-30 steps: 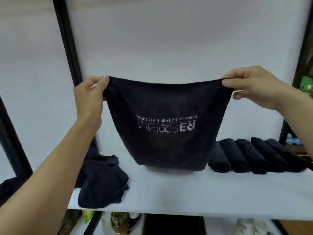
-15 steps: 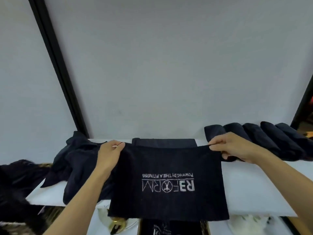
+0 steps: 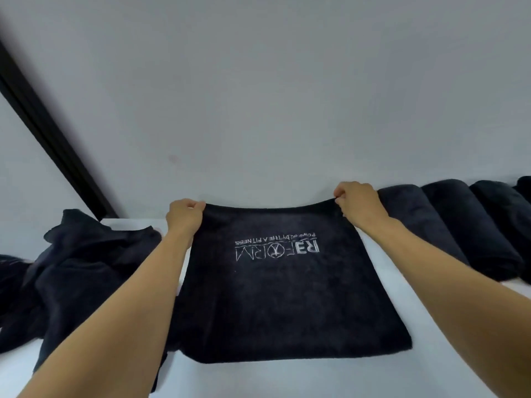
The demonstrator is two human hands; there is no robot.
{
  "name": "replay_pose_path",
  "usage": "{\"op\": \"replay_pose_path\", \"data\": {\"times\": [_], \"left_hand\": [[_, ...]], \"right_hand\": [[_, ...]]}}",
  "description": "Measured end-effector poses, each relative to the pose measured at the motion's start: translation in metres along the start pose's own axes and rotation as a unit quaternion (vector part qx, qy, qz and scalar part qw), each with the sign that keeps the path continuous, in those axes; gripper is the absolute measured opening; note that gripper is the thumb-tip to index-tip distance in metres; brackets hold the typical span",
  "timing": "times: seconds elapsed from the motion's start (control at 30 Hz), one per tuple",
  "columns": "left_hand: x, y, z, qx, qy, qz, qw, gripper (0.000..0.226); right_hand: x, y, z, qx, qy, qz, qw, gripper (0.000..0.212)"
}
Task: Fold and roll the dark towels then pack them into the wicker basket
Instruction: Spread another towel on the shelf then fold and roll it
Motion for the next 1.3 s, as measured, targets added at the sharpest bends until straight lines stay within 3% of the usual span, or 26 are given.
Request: {"op": "replay_pose_path", "data": {"times": [0.03,0.13,0.23,0.3,0.4,0.5,0.57,0.67,0.8,0.9,1.0,1.13,1.3], "left_hand": [[0.004,-0.003,-0.004,0.001,-0.001,-0.004,1.000,0.011],[0.035,-0.009,-0.004,-0.076,0.031,-0.052,0.995,0.037],[0.097,-0.017,0.010,-0.144,0.160,-0.116,0.970,0.037],[0.145,-0.023,0.014,-0.168,0.234,-0.201,0.936,0.031],[0.202,-0.030,-0.005,-0.309,0.245,-0.344,0.852,0.041],[0.229,-0.039,-0.010,-0.467,0.313,-0.303,0.769,0.023],[0.249,-0.046,-0.003,-0.491,0.351,-0.259,0.754,0.018],[0.281,-0.054,-0.001,-0.466,0.365,-0.281,0.755,0.002],[0.311,-0.056,-0.021,-0.424,0.342,-0.357,0.759,0.007],[0.306,-0.055,-0.030,-0.382,0.285,-0.390,0.788,0.021],[0.279,-0.056,-0.015,-0.327,0.288,-0.328,0.838,0.027],[0.219,-0.050,0.008,-0.300,0.271,-0.221,0.887,0.005],[0.137,-0.021,0.006,-0.312,0.180,-0.175,0.916,0.042]], "right_hand": [[0.004,0.005,-0.001,0.019,-0.009,0.006,1.000,0.024],[0.040,0.005,-0.015,0.021,-0.045,0.023,0.998,0.031],[0.106,-0.009,-0.031,-0.027,-0.107,0.027,0.994,0.016],[0.159,-0.016,-0.033,-0.074,-0.141,-0.029,0.987,0.006],[0.224,-0.015,-0.026,-0.081,-0.150,-0.133,0.976,0.027],[0.251,-0.018,-0.027,0.017,-0.165,-0.079,0.983,0.026],[0.260,-0.021,-0.032,0.075,-0.168,-0.045,0.982,0.019],[0.279,-0.029,-0.022,0.126,-0.162,-0.081,0.975,0.017],[0.309,-0.043,-0.006,0.146,-0.175,-0.153,0.962,0.006],[0.313,-0.049,-0.011,0.100,-0.168,-0.181,0.964,0.007],[0.290,-0.059,-0.018,0.027,-0.143,-0.138,0.980,0.009],[0.227,-0.059,-0.010,-0.024,-0.059,-0.078,0.995,0.014],[0.138,-0.034,-0.005,0.013,-0.002,-0.076,0.997,0.036]]}}
Point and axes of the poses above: each hand's wrist, its own x-axis away from the middle knuckle, its own y-axis out of the palm, z = x × y, the point moved 9 cm from there along -x, towards the middle knuckle, and after that the axes turned 13 degrees about x, right-handed, at the moved point
